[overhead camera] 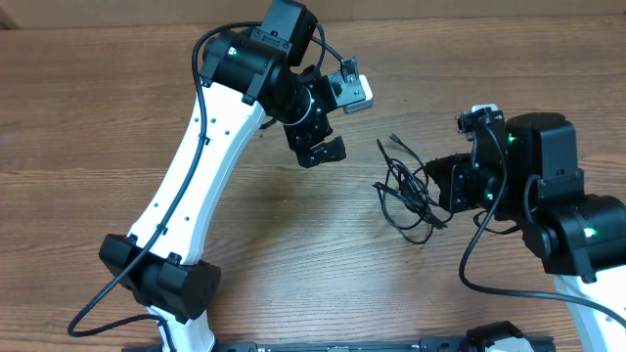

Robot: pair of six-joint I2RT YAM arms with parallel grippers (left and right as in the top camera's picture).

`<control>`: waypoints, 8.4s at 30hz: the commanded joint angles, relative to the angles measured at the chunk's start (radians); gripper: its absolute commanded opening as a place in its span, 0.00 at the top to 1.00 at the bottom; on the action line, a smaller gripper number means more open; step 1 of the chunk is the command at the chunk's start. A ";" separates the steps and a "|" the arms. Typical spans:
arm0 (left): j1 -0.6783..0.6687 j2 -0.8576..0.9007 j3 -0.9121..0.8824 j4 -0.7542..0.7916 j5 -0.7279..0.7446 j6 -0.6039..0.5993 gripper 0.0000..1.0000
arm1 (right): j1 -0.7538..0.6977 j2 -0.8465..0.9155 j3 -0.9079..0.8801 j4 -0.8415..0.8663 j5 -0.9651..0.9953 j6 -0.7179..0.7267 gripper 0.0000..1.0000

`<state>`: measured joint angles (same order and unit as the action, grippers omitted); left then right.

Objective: Untangle cables

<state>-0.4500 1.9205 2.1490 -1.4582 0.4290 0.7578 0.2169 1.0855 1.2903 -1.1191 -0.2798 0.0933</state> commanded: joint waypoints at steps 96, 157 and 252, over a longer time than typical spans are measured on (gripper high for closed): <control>-0.133 -0.011 0.006 -0.175 0.324 0.541 0.95 | -0.084 -0.140 0.029 0.142 -0.087 0.050 0.96; -0.132 -0.011 0.006 -0.211 0.197 0.465 0.95 | -0.350 0.123 0.003 -0.053 -0.703 -0.456 0.96; -0.133 -0.011 0.006 0.861 0.450 -0.763 0.96 | -0.311 0.251 -0.028 -0.001 -0.554 -0.108 0.09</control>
<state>-0.5766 1.9205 2.1460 -0.6262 0.8787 0.0235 -0.1516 1.3399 1.2655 -1.1427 -0.9417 -0.0978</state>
